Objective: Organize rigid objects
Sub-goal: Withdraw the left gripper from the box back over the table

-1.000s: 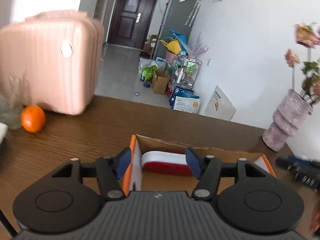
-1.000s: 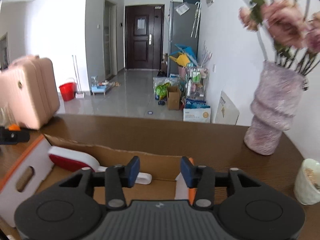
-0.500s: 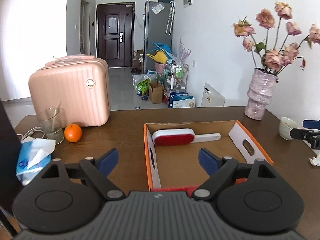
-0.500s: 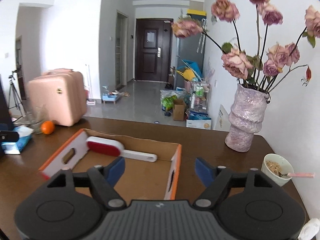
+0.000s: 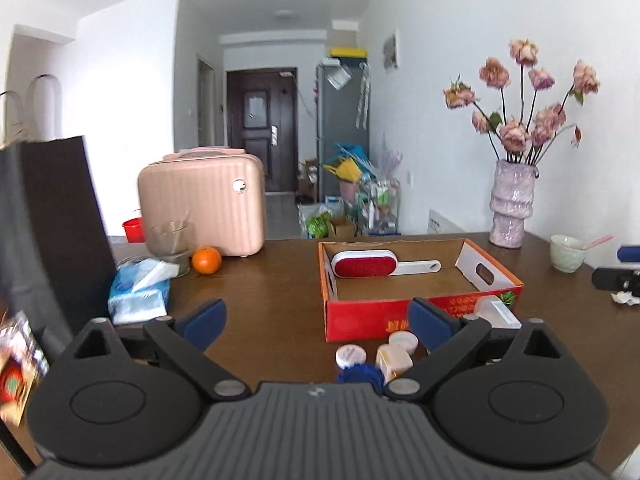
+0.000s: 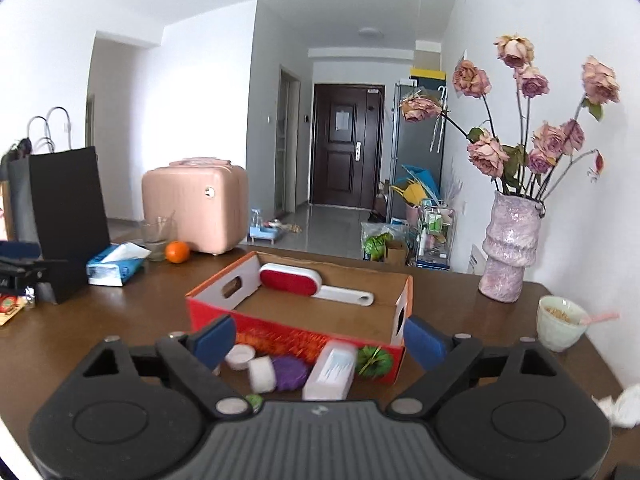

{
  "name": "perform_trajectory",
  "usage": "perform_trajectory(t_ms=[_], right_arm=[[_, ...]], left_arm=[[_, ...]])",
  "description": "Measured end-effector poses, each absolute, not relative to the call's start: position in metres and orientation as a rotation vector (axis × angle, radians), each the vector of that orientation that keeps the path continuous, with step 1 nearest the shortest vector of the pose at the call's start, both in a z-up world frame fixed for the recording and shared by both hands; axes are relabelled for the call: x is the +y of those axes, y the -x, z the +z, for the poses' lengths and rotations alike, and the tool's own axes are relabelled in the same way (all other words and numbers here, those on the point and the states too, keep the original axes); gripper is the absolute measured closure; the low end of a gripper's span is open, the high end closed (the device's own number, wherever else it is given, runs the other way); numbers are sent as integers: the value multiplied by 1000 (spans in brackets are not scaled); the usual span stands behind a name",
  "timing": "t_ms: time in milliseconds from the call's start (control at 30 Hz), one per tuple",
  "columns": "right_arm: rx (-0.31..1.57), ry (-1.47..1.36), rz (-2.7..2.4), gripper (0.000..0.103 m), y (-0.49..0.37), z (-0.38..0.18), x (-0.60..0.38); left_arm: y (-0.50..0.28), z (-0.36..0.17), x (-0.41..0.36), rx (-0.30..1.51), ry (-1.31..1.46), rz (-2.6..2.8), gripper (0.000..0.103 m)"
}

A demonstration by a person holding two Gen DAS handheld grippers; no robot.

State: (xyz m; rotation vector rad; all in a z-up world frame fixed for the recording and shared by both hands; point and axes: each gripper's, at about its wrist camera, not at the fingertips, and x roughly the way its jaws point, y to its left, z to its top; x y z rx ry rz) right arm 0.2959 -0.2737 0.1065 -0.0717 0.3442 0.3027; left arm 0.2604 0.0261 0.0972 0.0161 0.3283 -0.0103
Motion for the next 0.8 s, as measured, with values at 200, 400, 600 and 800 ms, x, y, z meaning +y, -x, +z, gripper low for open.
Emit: perform_trajectory(t_ms=[200,400,600,800], right_arm=[[273,64,308,12,-219,76,-264],[252,3,287,12,-145,32,-264],[320,-60,269,12,-127,1,-267],[318,-34,245,12,-132,-2,-266]], left_arm=[[-179,68,26,226,-35,85,1],[-124,32,27,291,-11,63,0],[-123,9,16,361,-43,29,0],[-135,5,8,375,-47,11,0]])
